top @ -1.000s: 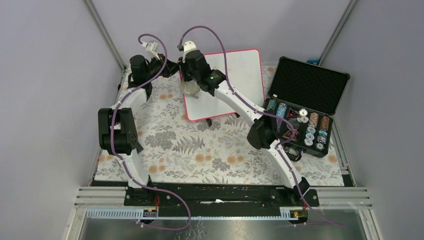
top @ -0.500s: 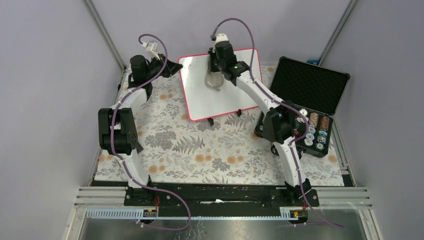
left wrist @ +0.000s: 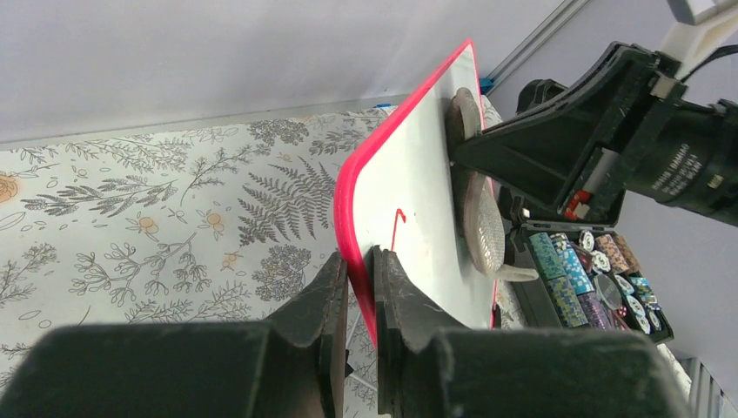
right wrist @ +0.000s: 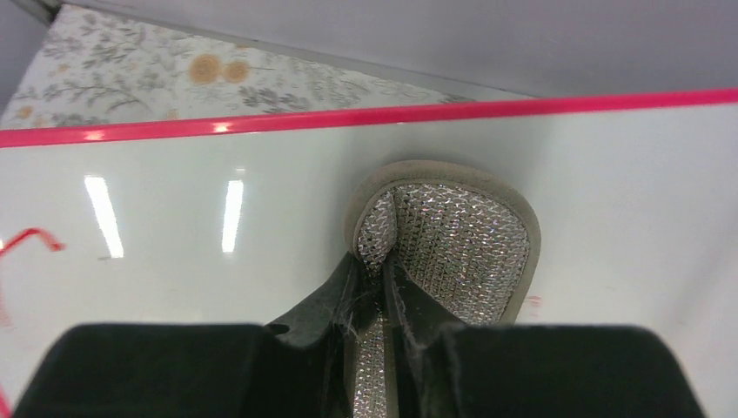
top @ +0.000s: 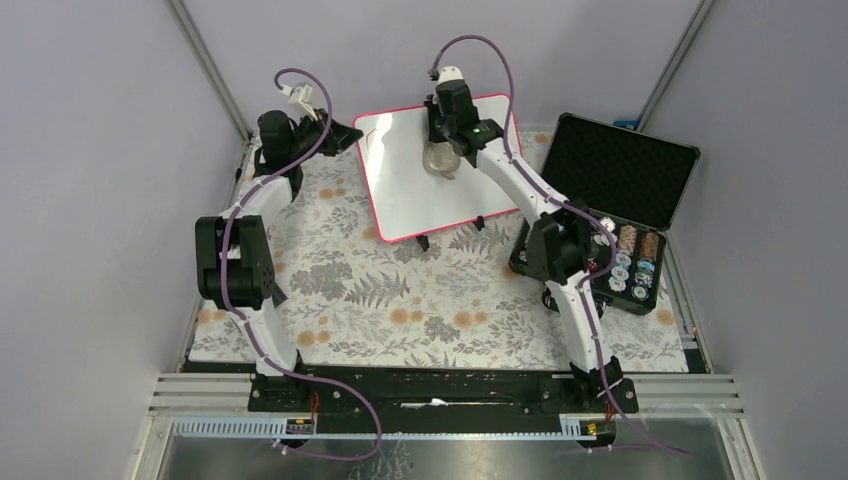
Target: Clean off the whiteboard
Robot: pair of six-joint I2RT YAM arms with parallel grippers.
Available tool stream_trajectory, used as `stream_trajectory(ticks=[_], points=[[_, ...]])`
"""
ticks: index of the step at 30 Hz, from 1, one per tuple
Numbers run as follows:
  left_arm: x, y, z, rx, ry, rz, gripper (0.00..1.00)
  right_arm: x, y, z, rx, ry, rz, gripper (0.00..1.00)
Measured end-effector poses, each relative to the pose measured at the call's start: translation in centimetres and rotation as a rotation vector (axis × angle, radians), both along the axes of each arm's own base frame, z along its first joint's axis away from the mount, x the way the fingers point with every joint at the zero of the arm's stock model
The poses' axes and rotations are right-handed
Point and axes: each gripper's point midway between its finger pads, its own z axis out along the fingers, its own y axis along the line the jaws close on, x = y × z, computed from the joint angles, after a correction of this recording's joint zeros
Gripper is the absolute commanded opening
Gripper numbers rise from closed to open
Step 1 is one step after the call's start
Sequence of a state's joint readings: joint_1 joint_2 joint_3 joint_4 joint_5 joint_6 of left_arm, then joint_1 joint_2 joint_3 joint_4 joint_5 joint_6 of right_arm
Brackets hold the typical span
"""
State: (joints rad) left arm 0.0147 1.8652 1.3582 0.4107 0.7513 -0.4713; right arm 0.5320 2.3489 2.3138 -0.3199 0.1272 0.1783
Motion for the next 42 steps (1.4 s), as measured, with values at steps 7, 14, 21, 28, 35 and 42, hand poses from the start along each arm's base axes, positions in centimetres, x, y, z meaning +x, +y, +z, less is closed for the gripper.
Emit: stream_trajectory(ticks=[7,14,21,28,35,42], points=[[0.0,0.1,-0.1,0.001,0.006,0.000,0.00,-3.5,8.6,2.2,0.032,-0.060,0.158,0.00],[-0.2,-0.1,0.0,0.003,-0.005,-0.016,0.00,-4.6,10.4,2.4,0.077,-0.044,0.189,0.00],[-0.1,-0.1,0.0,0.005,-0.005,-0.010,0.00,-2.0,5.0,1.1,0.206,0.039,0.117,0.00],[-0.1,-0.2,0.0,-0.007,0.006,-0.008,0.00,2.1,-5.8,-2.7,0.274,0.110,-0.087,0.00],[-0.2,-0.4,0.1,-0.017,0.011,-0.010,0.00,2.9,-9.1,-4.1,0.308,0.141,-0.144,0.00],[-0.1,0.0,0.0,-0.018,0.020,-0.002,0.00,3.1,-7.2,-3.0,0.300,0.148,-0.108,0.00]])
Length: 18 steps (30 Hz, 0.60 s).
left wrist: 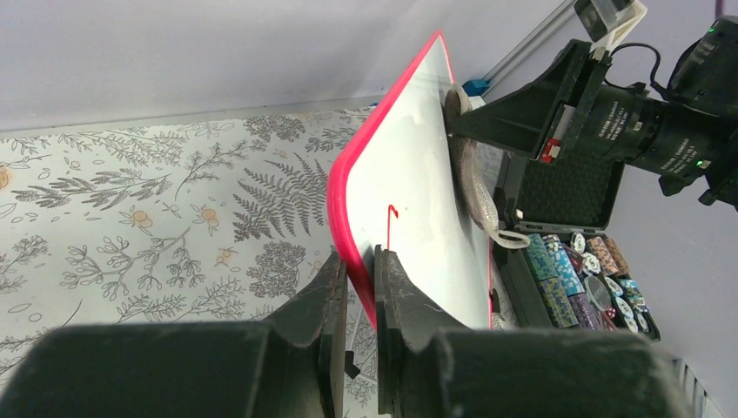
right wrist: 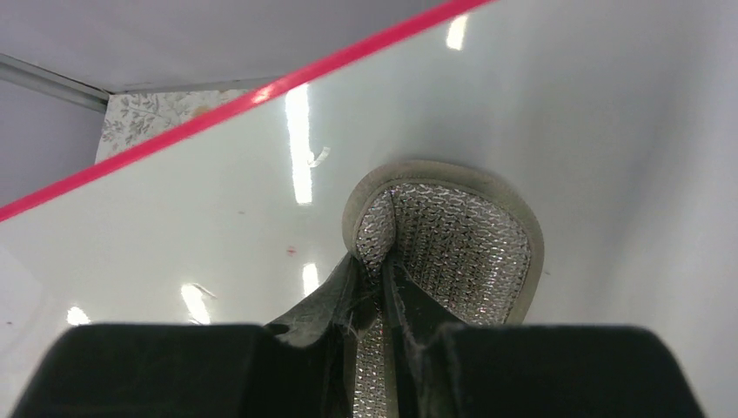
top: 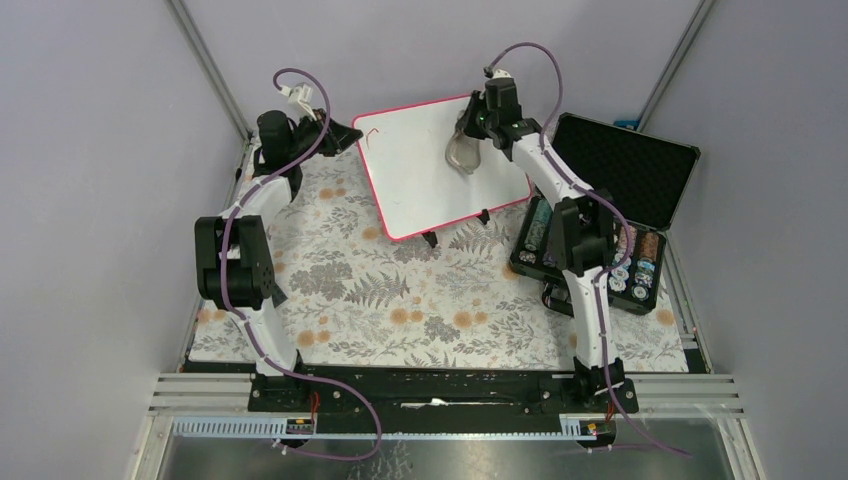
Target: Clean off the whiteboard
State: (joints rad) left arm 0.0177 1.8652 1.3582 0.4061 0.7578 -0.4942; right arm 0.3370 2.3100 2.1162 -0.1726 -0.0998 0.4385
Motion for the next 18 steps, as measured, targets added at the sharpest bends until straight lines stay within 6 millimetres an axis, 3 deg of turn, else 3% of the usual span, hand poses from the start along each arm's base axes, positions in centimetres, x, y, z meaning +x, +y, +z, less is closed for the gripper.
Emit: stream_trajectory(ticks=[5,6,9,11,14,18], points=[[0.1,0.3,-0.3,0.001,0.013,0.011,0.00,0.3,5.0,2.8,0.007,-0.066,0.083,0.00],[0.1,0.3,-0.3,0.001,0.013,0.011,0.00,-0.5,7.4,3.6,0.017,-0.085,0.125,0.00],[0.1,0.3,-0.3,0.006,0.008,0.009,0.00,-2.3,12.0,5.5,0.050,-0.131,0.211,0.00],[0.0,0.3,-0.3,0.011,0.004,0.005,0.00,-3.4,13.9,6.0,0.059,-0.140,0.249,0.00],[0.1,0.4,-0.4,0.017,0.001,0.007,0.00,-3.9,14.6,5.8,0.062,-0.138,0.264,0.00],[0.0,0.2,-0.3,0.017,-0.002,0.000,0.00,-3.4,12.9,5.2,0.081,-0.112,0.252,0.00]])
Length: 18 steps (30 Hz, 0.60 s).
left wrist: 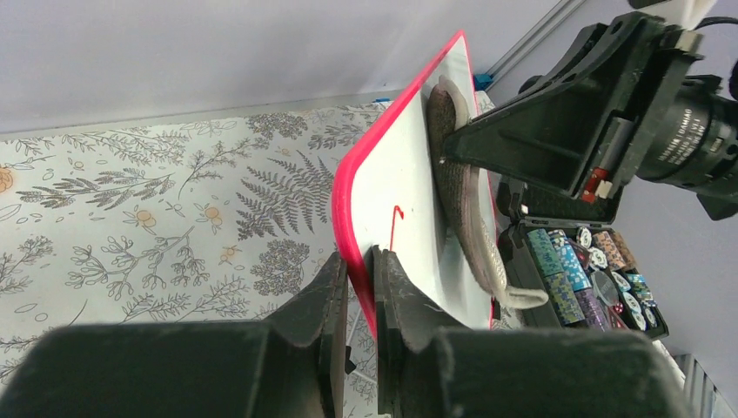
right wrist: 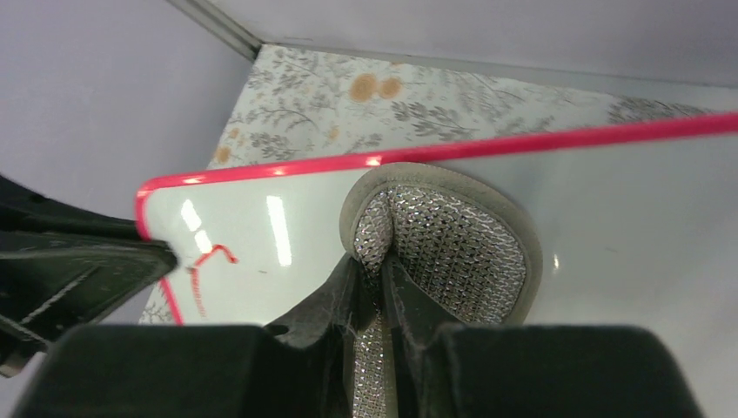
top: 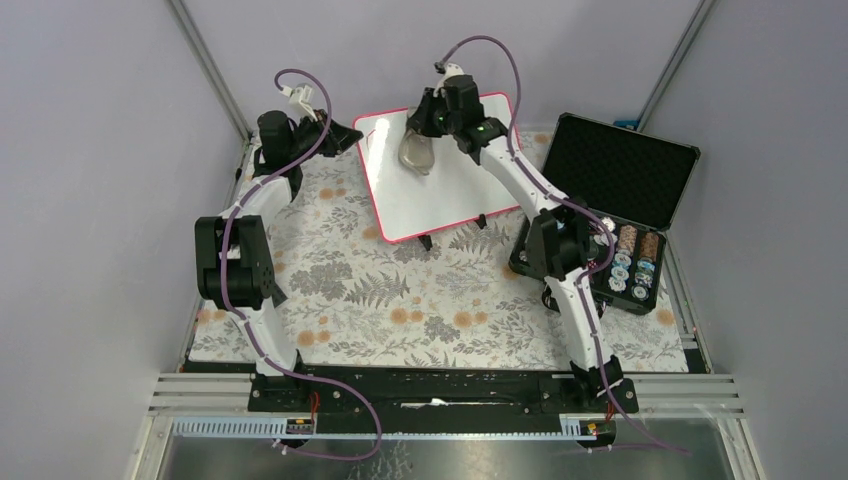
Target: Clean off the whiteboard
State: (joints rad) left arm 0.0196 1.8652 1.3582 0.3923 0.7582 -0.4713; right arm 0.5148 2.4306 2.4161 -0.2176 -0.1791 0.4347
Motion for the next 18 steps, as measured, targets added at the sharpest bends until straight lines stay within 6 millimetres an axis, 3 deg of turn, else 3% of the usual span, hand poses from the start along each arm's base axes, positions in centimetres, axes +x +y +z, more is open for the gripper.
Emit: stream_trajectory(ticks=[10,13,18], points=[[0.0,-0.1,0.1,-0.001,-0.002,-0.001,0.00,2.6,-11.1,-4.3,-0.027,0.129,-0.188,0.00],[0.0,-0.3,0.1,-0.003,-0.003,-0.004,0.00,2.7,-12.8,-5.2,-0.035,0.148,-0.218,0.00],[0.0,-0.4,0.3,-0.003,-0.007,-0.003,0.00,2.8,-12.5,-5.1,-0.051,0.127,-0.225,0.00]])
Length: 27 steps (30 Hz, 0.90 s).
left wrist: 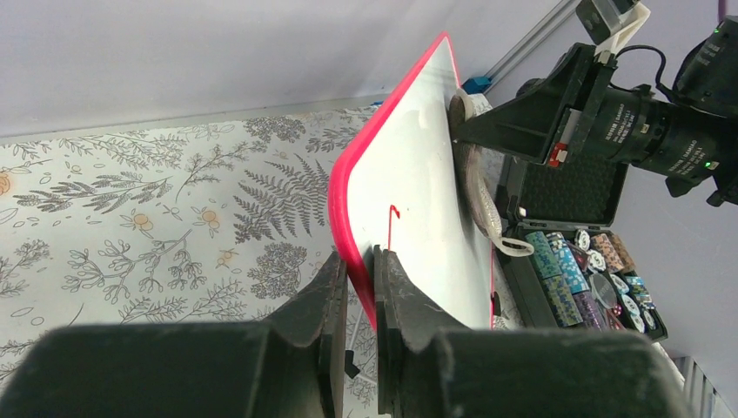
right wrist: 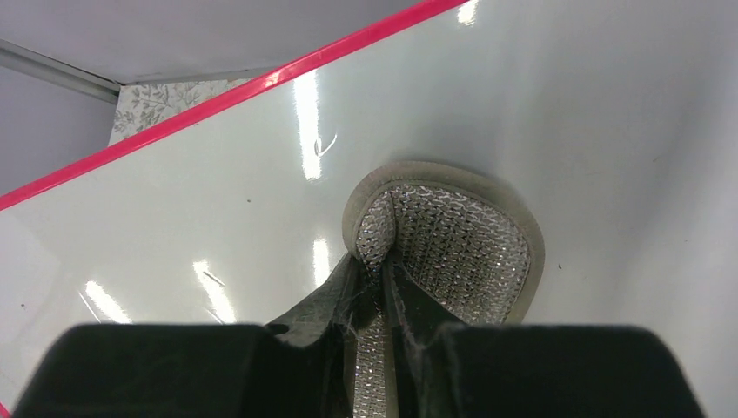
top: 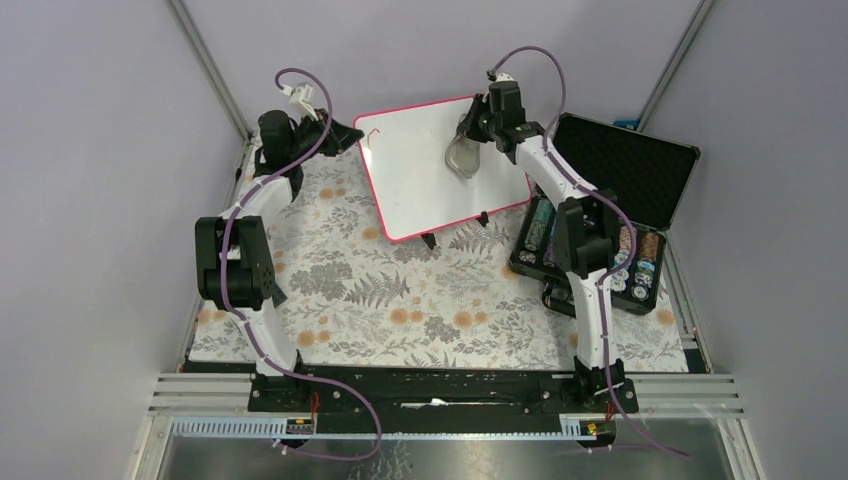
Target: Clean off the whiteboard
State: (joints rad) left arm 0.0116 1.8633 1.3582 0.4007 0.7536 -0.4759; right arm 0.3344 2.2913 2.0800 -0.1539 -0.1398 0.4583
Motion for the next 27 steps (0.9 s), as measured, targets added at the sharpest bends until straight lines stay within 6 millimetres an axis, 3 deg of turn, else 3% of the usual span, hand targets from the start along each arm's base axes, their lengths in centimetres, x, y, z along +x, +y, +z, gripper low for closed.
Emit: stream_trajectory(ticks=[3,5,8,11,14,15,17,20,24,27], points=[[0.0,0.0,0.0,0.001,0.002,0.003,0.00,-0.3,0.8,0.6,-0.036,-0.012,0.007,0.00],[-0.1,-0.1,0.1,0.003,-0.003,-0.001,0.00,-0.9,2.6,1.8,-0.057,-0.026,0.036,0.00],[-0.2,-0.6,0.5,0.010,-0.020,-0.011,0.00,-2.2,7.9,4.7,-0.059,-0.094,0.125,0.00],[-0.4,-1.0,1.0,0.017,-0.038,-0.020,0.00,-5.3,14.7,7.3,-0.043,-0.169,0.246,0.00],[-0.6,-1.1,1.1,0.022,-0.043,-0.023,0.00,-9.6,20.6,8.1,-0.032,-0.204,0.362,0.00],[-0.6,-1.1,1.0,0.025,-0.041,-0.023,0.00,-10.6,21.8,7.8,-0.043,-0.209,0.383,0.00],[-0.5,-0.6,0.4,0.032,-0.025,-0.005,0.00,-12.2,23.1,7.2,-0.068,-0.197,0.412,0.00],[-0.6,-0.4,0.2,0.036,-0.015,-0.003,0.00,-12.8,23.6,6.2,-0.080,-0.183,0.429,0.00],[-0.6,-0.4,0.0,0.040,-0.011,-0.002,0.00,-13.0,23.3,5.0,-0.080,-0.176,0.431,0.00],[-0.7,-0.6,0.3,0.041,-0.017,-0.003,0.00,-14.3,22.1,2.3,-0.114,-0.119,0.436,0.00]])
